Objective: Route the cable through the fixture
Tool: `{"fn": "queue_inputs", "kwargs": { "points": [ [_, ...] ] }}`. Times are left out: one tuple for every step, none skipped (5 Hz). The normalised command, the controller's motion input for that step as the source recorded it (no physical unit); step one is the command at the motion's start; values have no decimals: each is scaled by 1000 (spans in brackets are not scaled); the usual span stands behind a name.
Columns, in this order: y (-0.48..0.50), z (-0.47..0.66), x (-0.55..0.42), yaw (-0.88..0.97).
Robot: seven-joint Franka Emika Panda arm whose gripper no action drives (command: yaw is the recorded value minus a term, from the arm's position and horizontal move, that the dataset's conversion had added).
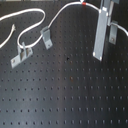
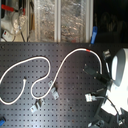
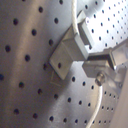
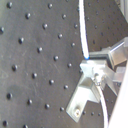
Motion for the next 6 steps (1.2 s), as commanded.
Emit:
{"fn": "queue_inputs", "kwargs": {
  "points": [
    [76, 139, -138, 0],
    [149, 241, -219, 11],
    [-1, 6, -242, 0],
    [17, -7, -33, 0],
    [20, 47, -34, -6],
    [-75, 64, -175, 0]
  ]
}}
